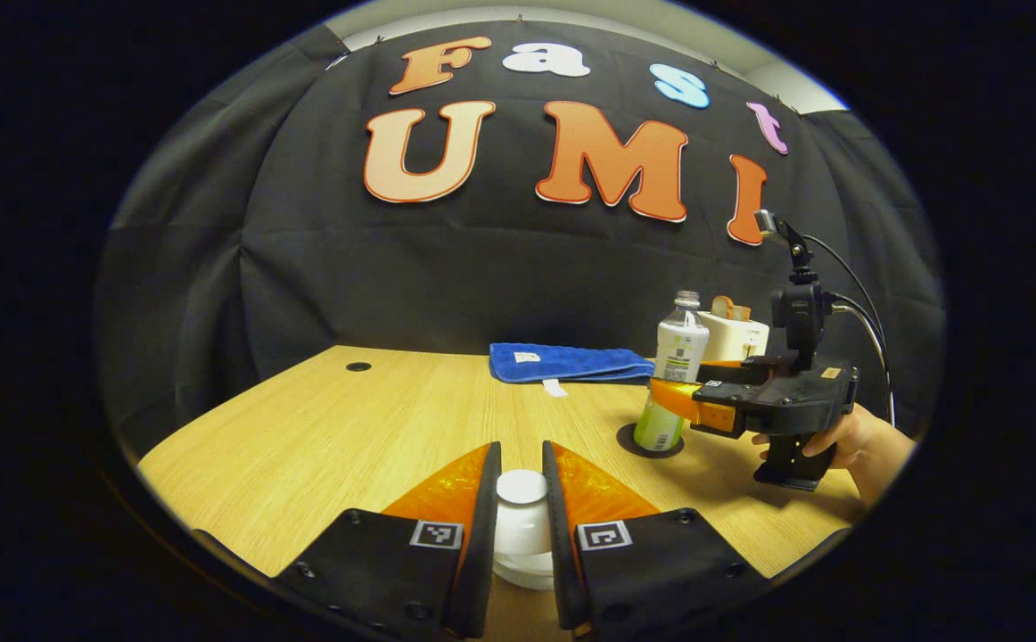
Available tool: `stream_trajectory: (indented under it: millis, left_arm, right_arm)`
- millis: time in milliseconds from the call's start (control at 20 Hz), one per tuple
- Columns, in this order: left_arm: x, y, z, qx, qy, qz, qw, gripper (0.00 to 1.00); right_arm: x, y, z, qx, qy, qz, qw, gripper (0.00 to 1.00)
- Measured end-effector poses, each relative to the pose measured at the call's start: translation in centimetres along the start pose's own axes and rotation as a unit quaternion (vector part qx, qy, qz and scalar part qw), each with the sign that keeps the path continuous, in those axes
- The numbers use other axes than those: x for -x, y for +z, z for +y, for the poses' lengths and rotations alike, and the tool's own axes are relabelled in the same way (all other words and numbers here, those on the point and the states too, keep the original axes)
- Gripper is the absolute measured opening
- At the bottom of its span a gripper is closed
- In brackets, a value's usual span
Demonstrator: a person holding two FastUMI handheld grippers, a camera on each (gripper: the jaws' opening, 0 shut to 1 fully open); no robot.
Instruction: Open the teacup lid with one hand, grasp the water bottle and pour water into the teacup with the other hand; after pouring, place the water bottle on the coaster and then close the teacup lid.
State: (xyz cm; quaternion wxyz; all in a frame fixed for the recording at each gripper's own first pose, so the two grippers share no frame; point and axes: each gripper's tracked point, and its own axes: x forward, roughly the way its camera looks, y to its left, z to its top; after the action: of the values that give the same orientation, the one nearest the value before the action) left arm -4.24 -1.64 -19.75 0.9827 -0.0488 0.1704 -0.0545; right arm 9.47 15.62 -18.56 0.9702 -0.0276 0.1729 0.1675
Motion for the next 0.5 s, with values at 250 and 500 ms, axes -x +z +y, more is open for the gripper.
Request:
stream_trajectory:
  millis: [250,500]
  left_arm:
    - [-0.6,-1.9,-1.5,-0.007,-0.009,0.022,1.0,0.31]
    - [-0.9,-3.4,-1.6,-0.014,0.002,0.041,0.999,0.31]
  right_arm:
    - [2.3,0.2,-0.9,-0.003,-0.006,-0.012,1.0,0.93]
    - [4.8,0.6,-1.5,-0.017,-0.011,-0.028,0.999,0.94]
